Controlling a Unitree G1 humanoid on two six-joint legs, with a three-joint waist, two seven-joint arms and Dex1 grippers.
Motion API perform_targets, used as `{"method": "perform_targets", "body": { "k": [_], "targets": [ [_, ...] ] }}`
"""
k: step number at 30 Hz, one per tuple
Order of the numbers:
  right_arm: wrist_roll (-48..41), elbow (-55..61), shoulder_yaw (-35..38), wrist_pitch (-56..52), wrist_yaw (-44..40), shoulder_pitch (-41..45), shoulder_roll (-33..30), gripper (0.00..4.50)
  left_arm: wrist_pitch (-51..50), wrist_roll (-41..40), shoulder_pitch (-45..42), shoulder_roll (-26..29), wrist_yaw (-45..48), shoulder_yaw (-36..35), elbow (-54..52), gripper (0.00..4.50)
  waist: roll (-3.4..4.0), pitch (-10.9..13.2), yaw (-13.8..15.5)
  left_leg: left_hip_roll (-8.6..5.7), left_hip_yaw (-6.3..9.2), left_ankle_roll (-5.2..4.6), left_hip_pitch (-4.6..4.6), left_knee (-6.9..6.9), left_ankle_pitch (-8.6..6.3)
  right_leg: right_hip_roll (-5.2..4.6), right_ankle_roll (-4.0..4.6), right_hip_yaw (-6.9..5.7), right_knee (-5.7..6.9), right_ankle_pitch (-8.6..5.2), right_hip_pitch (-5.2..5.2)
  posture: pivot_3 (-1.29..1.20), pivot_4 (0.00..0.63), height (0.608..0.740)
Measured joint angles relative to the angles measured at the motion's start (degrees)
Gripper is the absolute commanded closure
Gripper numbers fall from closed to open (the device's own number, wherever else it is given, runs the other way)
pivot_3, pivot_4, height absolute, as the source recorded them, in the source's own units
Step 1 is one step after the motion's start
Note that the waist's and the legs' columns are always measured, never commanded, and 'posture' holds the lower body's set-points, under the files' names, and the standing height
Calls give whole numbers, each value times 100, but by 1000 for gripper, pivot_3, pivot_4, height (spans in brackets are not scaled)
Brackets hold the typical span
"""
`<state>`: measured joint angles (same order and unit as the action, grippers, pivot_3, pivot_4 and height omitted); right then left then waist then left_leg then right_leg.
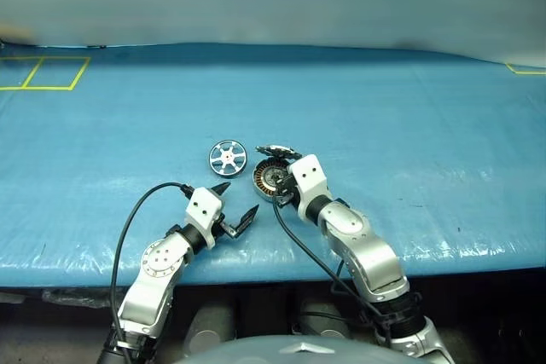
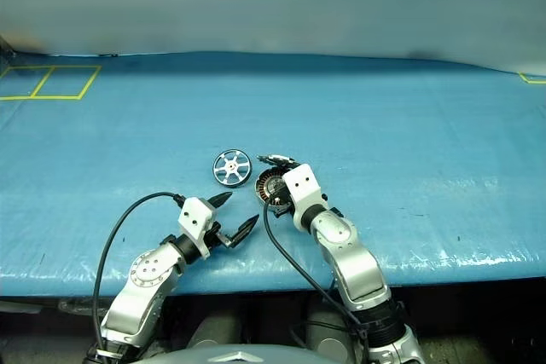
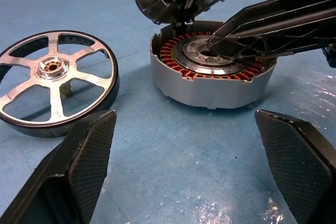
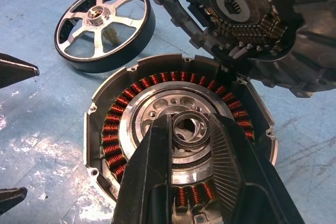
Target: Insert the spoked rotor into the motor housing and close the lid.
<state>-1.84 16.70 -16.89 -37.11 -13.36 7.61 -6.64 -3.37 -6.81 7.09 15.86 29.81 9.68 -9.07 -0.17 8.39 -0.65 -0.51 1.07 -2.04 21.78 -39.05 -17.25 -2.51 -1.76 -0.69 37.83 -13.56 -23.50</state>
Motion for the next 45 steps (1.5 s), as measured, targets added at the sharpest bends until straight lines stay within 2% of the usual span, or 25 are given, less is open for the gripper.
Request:
{"method": "perform_targets", "body": {
  "k": [23,25,30,35,38,45],
  "targets": [
    [-54,-212,-2,155,-52,78,82,3843,-91,2,0,0,-11,1,-1,0,0,0,-2,0,0,0,0,0,0,0,0,1,1,0,0,0,150,740],
    [-62,-181,-4,150,-59,48,79,3070,-107,9,0,0,-18,2,-1,0,0,0,-2,0,0,0,-1,0,0,0,0,1,2,0,1,0,150,740],
    [-77,-177,-17,155,-57,36,114,1529,-116,15,0,-2,-48,18,-1,0,0,0,0,0,0,0,-1,-1,0,0,0,0,2,0,1,0,150,740],
    [-88,-147,12,151,-46,10,138,1529,-122,17,-1,-2,-100,31,-1,0,0,0,0,0,0,0,-1,0,0,0,0,1,2,0,0,0,150,740],
    [-149,183,27,-24,-61,-15,107,2133,-122,21,0,-3,-113,43,-1,0,1,0,1,0,0,0,0,1,0,0,0,1,2,0,-1,0,150,740],
    [-168,670,-21,-763,12,81,64,4483,-122,22,3,-5,-133,57,0,0,1,0,-1,0,0,1,0,0,1,0,0,1,3,0,-1,0,150,740]
  ]
}}
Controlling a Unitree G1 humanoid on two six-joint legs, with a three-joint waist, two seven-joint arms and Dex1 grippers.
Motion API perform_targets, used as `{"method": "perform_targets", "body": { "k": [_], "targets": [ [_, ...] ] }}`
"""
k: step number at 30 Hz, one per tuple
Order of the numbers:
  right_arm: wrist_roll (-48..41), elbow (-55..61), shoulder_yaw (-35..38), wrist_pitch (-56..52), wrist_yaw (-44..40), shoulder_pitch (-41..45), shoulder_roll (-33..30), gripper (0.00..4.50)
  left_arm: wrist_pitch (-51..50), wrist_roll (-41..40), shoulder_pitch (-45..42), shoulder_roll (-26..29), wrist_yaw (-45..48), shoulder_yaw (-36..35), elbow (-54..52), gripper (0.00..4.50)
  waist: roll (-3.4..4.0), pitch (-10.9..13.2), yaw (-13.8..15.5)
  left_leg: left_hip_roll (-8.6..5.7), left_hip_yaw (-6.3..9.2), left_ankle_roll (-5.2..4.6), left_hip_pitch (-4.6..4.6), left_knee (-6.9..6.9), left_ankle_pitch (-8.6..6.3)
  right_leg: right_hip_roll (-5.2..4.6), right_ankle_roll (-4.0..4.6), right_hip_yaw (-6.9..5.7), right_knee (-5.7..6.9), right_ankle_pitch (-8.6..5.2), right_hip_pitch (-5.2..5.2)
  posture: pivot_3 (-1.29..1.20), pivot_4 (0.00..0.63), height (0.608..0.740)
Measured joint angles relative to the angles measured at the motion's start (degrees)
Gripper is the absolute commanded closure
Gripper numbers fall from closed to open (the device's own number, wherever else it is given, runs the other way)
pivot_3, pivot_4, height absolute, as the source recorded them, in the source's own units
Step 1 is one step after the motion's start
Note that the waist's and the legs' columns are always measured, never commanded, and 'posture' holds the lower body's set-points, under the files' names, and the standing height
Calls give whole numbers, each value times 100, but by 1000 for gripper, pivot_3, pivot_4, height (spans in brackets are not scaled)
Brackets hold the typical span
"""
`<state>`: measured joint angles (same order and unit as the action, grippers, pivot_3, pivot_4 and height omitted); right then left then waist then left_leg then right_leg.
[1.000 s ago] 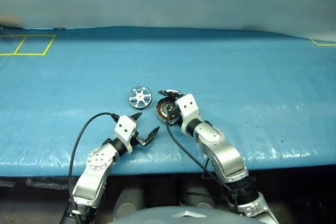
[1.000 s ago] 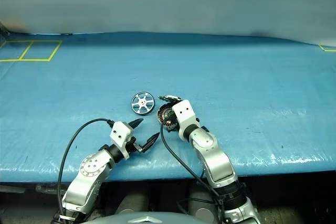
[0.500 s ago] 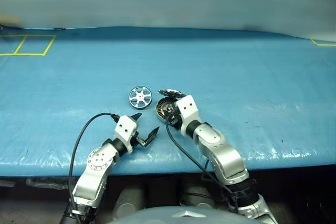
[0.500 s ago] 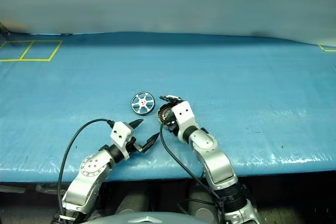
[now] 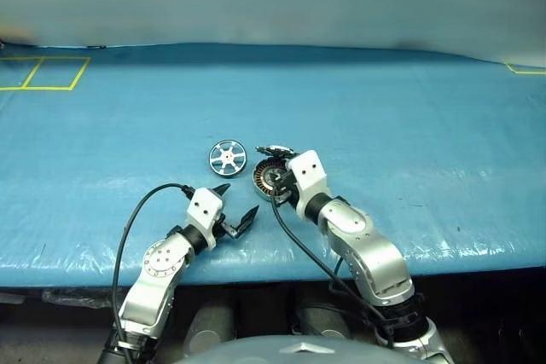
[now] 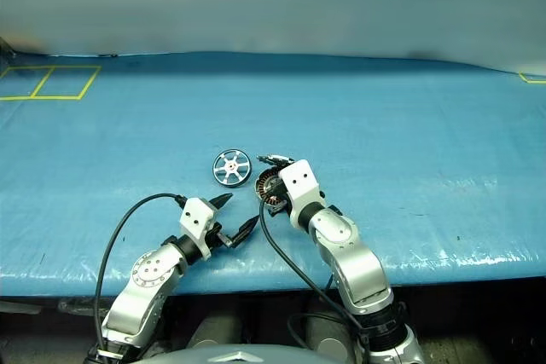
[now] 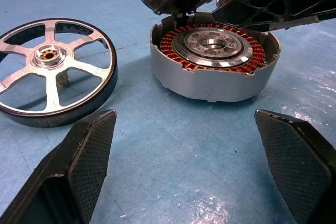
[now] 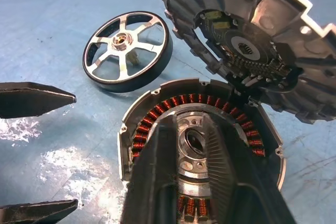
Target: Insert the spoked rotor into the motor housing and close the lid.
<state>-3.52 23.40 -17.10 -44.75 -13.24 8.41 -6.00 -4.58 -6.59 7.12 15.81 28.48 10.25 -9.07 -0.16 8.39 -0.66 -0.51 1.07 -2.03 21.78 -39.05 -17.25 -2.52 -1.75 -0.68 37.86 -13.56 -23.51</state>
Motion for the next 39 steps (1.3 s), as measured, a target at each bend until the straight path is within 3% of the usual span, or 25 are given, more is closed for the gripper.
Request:
{"method": "perform_targets", "body": {
  "k": [14,39],
  "targets": [
    [221,-456,-154,-575,-45,819,-392,4483,26,-10,-7,-4,39,60,0,0,0,0,-1,-2,0,-1,0,1,-1,0,0,-1,0,0,0,0,150,740],
    [80,-526,-236,-635,-428,804,-483,4483,23,-7,-24,-1,30,104,1,0,0,0,-6,-1,-1,-2,0,1,-1,0,0,-1,0,0,0,0,150,740]
  ]
}}
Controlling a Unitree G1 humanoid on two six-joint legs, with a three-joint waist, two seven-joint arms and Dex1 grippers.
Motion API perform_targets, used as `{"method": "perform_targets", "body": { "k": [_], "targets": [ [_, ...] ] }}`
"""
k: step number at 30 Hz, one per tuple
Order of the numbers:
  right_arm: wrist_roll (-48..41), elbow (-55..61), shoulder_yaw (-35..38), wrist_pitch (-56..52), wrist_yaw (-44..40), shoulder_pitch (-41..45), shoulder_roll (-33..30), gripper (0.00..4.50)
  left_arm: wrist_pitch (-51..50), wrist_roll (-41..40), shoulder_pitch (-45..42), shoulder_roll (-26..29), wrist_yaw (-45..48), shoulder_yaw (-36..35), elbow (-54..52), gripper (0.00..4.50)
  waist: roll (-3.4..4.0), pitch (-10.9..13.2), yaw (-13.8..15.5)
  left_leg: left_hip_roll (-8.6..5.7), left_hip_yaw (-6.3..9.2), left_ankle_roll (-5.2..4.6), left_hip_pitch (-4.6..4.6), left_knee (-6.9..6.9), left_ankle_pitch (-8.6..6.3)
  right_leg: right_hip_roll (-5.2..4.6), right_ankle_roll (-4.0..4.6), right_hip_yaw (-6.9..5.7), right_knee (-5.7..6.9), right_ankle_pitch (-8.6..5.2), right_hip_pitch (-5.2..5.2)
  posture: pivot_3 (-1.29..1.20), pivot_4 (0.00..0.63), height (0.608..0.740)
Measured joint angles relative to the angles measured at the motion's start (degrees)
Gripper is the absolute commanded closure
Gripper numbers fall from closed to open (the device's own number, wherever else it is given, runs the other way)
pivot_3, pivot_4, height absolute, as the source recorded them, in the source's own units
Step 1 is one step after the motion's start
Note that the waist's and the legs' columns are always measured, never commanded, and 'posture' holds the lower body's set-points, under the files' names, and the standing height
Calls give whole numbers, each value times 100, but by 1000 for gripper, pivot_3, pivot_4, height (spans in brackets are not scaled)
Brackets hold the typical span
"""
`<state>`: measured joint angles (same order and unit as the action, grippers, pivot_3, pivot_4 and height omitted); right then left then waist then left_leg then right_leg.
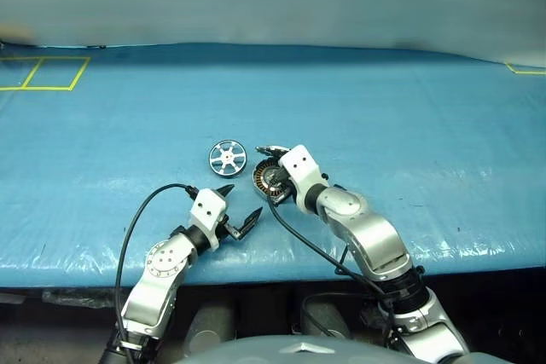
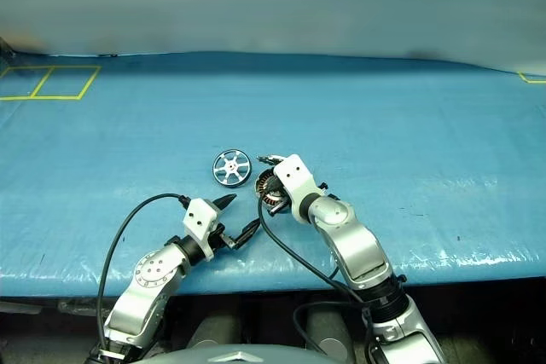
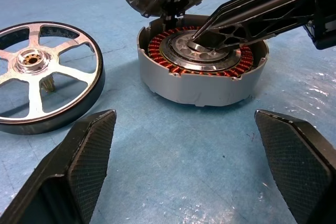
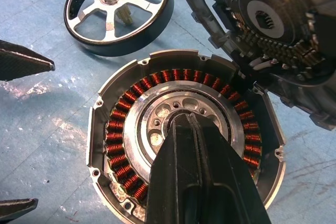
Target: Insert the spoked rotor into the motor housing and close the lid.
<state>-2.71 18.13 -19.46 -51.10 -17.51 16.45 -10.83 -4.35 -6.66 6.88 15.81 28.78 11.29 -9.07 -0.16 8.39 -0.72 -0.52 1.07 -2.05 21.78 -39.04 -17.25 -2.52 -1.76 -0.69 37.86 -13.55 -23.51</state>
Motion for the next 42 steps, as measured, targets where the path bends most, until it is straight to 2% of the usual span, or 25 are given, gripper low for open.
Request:
{"method": "perform_targets", "body": {
  "k": [9,25,42],
  "targets": [
    [-16,-158,105,448,-17,-169,106,4483,-10,3,-4,3,0,4,1,0,0,0,-9,0,-1,2,0,-1,1,1,0,1,2,0,0,0,150,740],
    [8,-310,-100,685,-641,67,-314,4483,-10,105,34,-13,-71,49,1,0,0,0,-14,1,-1,1,-1,-1,1,1,0,0,1,0,0,0,150,740],
    [-227,-377,252,555,-438,8,-50,4483,-10,105,71,-5,-103,47,1,0,0,0,7,-1,0,0,0,0,0,-4,0,0,1,1,0,0,150,740]
  ]
}}
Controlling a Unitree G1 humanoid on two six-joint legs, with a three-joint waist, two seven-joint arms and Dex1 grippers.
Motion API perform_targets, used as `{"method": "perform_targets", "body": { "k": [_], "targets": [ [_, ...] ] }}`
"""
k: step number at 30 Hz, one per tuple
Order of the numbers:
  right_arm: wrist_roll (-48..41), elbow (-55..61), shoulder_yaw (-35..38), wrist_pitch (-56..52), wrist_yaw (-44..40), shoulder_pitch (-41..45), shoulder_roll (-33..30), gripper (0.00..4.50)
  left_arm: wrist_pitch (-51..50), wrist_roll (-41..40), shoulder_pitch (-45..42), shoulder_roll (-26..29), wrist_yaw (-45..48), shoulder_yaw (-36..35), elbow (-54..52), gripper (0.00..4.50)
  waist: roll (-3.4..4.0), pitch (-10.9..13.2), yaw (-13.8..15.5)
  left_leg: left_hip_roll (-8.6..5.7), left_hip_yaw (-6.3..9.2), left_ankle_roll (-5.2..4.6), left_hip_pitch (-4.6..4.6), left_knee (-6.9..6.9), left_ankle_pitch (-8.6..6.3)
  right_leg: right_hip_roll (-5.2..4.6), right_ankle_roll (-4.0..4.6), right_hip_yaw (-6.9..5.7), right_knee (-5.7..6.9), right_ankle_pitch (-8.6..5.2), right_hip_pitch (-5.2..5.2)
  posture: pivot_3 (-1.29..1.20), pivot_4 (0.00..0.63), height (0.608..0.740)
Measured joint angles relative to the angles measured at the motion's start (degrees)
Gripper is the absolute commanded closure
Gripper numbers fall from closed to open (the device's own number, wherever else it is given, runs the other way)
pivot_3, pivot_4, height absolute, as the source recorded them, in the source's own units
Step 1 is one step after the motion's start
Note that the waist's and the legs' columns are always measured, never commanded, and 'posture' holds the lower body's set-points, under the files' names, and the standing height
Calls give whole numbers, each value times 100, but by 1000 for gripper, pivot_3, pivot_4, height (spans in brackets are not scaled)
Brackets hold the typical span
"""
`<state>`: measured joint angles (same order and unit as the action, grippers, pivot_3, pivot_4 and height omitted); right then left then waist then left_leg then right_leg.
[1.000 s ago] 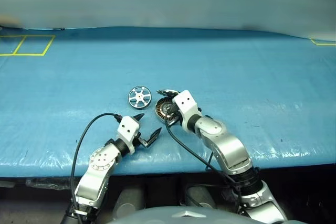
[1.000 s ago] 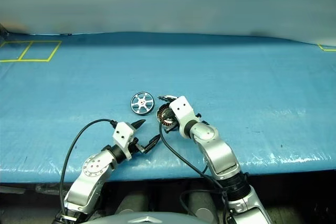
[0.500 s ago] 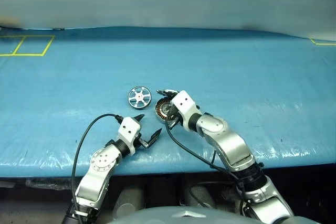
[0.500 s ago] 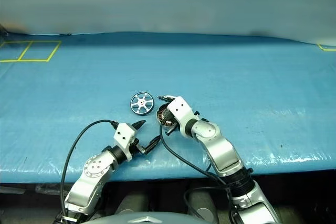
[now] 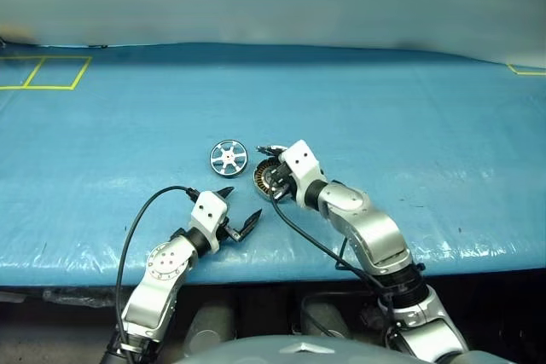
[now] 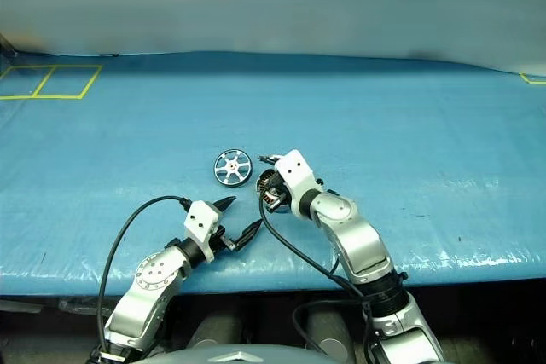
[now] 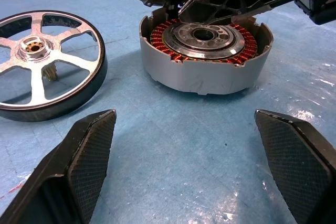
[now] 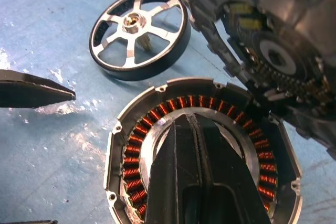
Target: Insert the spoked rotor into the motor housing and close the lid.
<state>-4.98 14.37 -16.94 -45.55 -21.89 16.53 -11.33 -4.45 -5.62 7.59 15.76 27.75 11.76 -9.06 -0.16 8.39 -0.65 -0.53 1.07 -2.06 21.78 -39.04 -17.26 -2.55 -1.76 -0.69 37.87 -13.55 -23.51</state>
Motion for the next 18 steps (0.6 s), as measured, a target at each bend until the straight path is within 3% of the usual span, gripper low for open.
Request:
{"method": "perform_targets", "body": {
  "k": [18],
  "targets": [
    [-266,387,232,-15,42,-366,-5,4483,-5,-9,-1,-5,5,-3,0,0,0,0,3,0,0,-4,1,-1,-2,0,-1,0,-2,1,1,0,150,740]
  ]
}}
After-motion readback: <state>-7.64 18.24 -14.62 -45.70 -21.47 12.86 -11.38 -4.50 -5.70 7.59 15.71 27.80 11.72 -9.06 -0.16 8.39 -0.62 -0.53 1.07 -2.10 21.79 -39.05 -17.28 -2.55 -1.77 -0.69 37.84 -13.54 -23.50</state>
